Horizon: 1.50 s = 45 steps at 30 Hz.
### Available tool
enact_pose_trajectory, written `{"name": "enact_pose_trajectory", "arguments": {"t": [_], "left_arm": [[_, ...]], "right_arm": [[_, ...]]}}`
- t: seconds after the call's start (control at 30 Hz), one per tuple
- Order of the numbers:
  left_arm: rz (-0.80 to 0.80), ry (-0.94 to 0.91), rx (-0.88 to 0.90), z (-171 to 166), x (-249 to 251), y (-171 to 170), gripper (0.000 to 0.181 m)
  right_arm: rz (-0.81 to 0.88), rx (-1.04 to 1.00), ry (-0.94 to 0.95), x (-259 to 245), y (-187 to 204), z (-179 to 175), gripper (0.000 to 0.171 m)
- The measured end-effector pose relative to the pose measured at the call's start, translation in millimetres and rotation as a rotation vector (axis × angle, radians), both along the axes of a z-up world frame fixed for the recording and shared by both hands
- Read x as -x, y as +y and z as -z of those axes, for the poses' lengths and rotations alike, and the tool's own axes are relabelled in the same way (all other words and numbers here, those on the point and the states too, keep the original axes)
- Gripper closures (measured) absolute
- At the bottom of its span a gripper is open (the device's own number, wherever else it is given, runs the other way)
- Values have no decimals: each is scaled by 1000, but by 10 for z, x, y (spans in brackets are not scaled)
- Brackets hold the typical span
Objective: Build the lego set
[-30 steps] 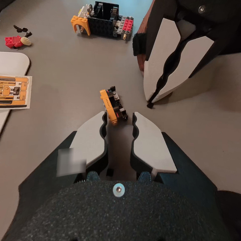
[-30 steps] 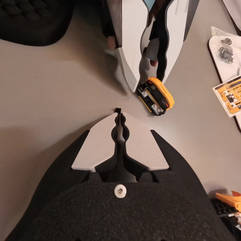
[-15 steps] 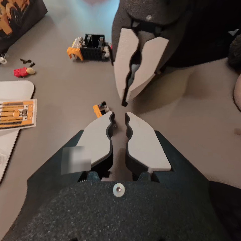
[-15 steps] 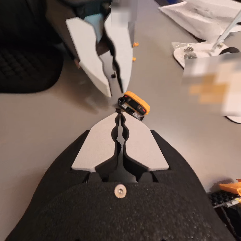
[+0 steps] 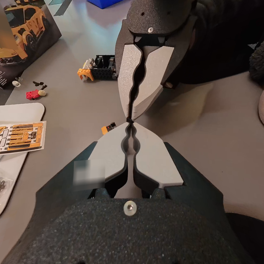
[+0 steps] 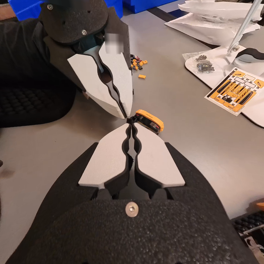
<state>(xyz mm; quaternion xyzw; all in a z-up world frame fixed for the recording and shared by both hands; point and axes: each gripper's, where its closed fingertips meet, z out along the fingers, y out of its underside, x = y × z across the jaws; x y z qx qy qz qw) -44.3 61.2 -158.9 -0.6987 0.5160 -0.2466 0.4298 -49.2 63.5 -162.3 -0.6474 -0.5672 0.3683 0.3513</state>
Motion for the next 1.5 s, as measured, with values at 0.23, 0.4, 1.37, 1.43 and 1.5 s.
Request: {"name": "enact_pose_trajectory", "arguments": {"t": [0.23, 0.4, 1.37, 1.43, 1.5], "left_arm": [[-24, -2, -5, 8, -8, 32, 179], [-24, -41, 45, -4, 6, 30, 181], [36, -161, 149, -15, -4, -34, 181], [26, -160, 140, -18, 10, -16, 180], [10, -154, 112, -53, 56, 23, 170]], "right_arm": [[5, 17, 1, -5, 5, -3, 170], [-17, 28, 17, -10, -22, -26, 170], [-62, -142, 51, -29, 6, -64, 170], [-48, -124, 47, -27, 21, -52, 170], [-19, -95, 36, -26, 52, -31, 170]]}}
